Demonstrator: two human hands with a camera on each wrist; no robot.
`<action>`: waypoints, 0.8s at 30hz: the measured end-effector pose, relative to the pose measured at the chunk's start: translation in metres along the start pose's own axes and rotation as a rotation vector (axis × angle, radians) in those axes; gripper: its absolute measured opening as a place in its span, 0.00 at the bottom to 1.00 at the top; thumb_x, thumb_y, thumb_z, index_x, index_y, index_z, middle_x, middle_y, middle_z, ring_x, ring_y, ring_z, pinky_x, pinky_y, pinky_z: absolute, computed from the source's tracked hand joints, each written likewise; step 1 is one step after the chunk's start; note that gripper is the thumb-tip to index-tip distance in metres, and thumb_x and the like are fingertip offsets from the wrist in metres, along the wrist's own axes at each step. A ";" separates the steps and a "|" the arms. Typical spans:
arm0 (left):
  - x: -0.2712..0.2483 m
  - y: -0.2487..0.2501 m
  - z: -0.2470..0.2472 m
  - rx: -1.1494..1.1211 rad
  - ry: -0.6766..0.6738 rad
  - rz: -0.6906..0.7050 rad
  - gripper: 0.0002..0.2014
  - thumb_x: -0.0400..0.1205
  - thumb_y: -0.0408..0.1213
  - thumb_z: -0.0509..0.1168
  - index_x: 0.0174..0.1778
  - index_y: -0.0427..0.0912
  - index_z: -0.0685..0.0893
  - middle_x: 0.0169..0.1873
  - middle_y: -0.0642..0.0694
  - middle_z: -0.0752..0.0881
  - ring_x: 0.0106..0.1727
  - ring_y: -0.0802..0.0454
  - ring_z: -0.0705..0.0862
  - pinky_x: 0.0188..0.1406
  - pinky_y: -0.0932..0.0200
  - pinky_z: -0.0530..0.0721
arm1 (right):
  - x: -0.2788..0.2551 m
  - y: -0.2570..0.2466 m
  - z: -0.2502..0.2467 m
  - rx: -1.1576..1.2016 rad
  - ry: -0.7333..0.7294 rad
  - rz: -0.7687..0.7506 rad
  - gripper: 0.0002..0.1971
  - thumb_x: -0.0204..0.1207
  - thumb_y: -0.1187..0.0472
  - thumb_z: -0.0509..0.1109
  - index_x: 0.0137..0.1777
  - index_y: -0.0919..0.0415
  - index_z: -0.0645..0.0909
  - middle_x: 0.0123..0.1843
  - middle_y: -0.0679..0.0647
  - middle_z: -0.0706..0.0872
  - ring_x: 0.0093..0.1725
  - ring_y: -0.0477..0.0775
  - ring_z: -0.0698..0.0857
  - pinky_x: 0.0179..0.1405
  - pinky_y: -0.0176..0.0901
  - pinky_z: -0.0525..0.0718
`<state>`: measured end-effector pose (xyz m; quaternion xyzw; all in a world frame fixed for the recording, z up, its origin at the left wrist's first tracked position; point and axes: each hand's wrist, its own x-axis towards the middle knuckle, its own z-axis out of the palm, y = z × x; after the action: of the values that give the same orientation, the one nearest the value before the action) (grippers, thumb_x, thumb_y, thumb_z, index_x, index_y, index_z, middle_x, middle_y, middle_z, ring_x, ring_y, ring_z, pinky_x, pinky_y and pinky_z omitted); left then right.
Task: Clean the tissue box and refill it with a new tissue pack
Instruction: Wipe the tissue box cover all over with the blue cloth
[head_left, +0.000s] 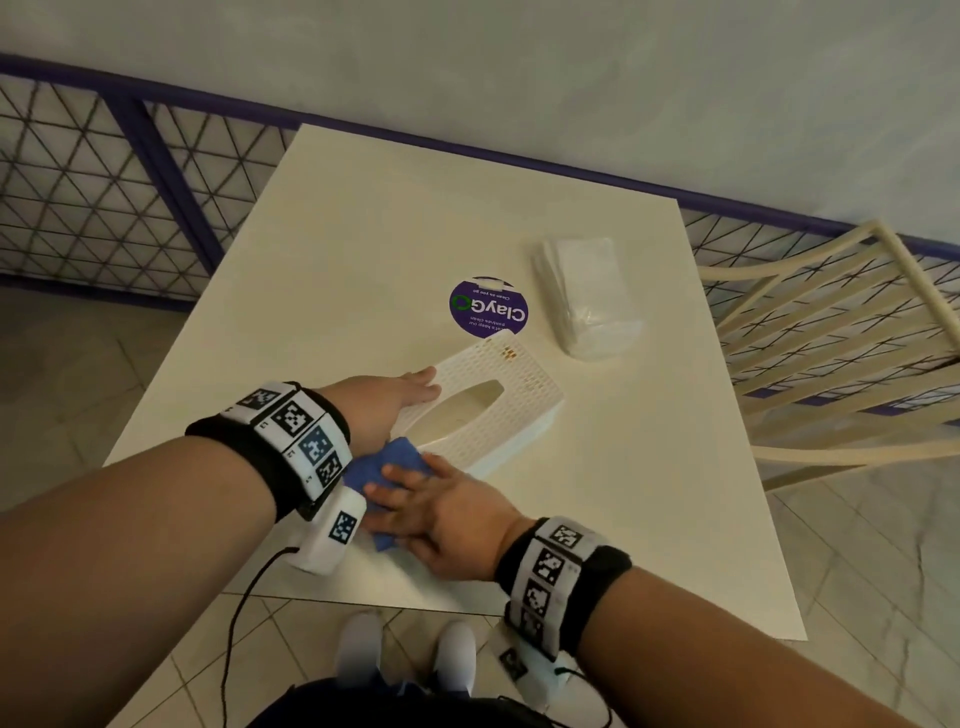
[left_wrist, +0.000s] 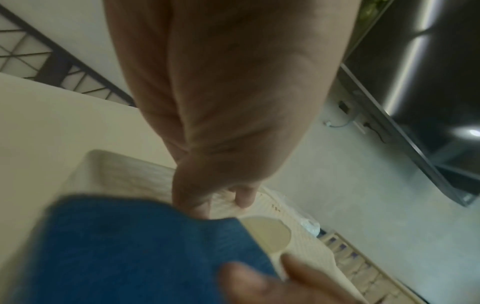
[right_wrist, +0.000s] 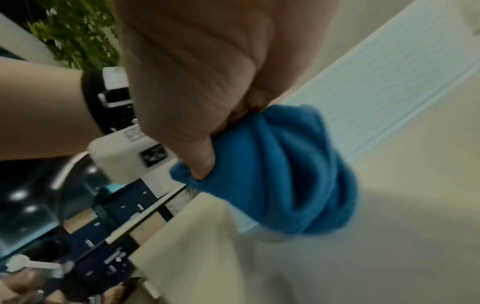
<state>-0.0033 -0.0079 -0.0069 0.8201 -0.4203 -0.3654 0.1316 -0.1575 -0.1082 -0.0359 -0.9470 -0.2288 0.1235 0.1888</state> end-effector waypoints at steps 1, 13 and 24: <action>-0.001 0.001 0.001 0.020 0.011 0.002 0.42 0.75 0.12 0.56 0.83 0.49 0.56 0.83 0.58 0.46 0.83 0.58 0.52 0.66 0.77 0.55 | -0.006 0.011 -0.005 0.019 0.006 0.020 0.22 0.77 0.61 0.62 0.72 0.53 0.77 0.77 0.54 0.75 0.80 0.58 0.67 0.78 0.64 0.41; -0.004 0.006 0.000 0.136 0.005 -0.015 0.41 0.78 0.16 0.55 0.83 0.52 0.53 0.83 0.59 0.43 0.83 0.61 0.50 0.66 0.78 0.48 | -0.035 0.060 -0.033 0.115 0.185 0.440 0.22 0.77 0.60 0.62 0.72 0.55 0.77 0.77 0.55 0.75 0.81 0.57 0.65 0.83 0.54 0.52; -0.009 0.025 -0.002 0.183 0.005 -0.065 0.40 0.76 0.18 0.54 0.83 0.50 0.54 0.84 0.56 0.44 0.83 0.59 0.53 0.75 0.66 0.57 | -0.050 0.079 -0.037 0.117 0.137 0.450 0.26 0.73 0.49 0.55 0.72 0.46 0.75 0.76 0.41 0.74 0.79 0.37 0.62 0.77 0.63 0.27</action>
<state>-0.0203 -0.0158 0.0119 0.8427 -0.4248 -0.3277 0.0453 -0.1582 -0.2081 -0.0284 -0.9678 0.0089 0.1109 0.2259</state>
